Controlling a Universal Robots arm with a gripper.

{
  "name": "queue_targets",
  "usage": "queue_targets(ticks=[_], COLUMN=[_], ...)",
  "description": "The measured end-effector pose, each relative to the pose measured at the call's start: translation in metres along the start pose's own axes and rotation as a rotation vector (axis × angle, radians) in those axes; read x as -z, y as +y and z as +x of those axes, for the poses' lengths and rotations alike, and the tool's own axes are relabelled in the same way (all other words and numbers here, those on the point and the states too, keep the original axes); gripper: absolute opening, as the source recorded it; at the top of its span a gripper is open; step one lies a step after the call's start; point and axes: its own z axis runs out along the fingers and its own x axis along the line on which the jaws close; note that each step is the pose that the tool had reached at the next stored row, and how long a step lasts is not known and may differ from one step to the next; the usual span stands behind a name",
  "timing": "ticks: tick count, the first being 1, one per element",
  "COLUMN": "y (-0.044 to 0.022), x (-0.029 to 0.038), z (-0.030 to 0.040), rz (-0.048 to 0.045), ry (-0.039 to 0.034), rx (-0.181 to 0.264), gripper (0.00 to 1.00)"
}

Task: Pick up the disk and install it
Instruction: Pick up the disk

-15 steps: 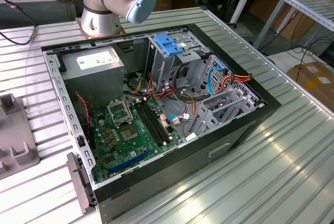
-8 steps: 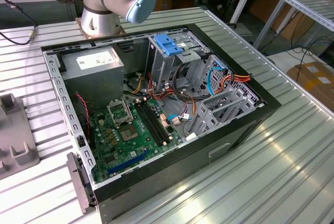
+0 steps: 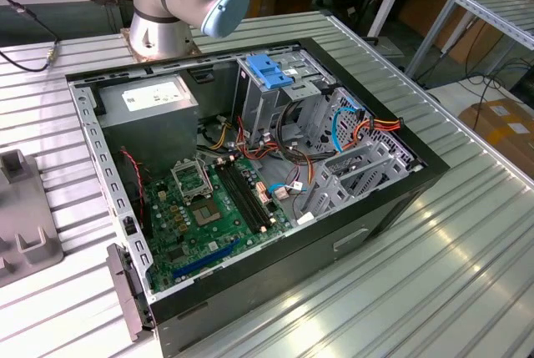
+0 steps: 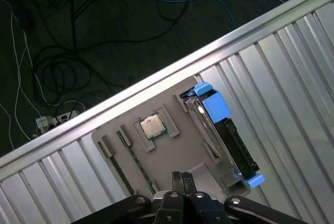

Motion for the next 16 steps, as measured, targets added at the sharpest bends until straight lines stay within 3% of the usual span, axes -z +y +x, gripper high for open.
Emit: queue_targets(ticks=[16], y=[0.0000], x=[0.0000], z=[0.0000], rz=[-0.0005], ry=[0.0011], rx=[0.074], gripper=[0.10])
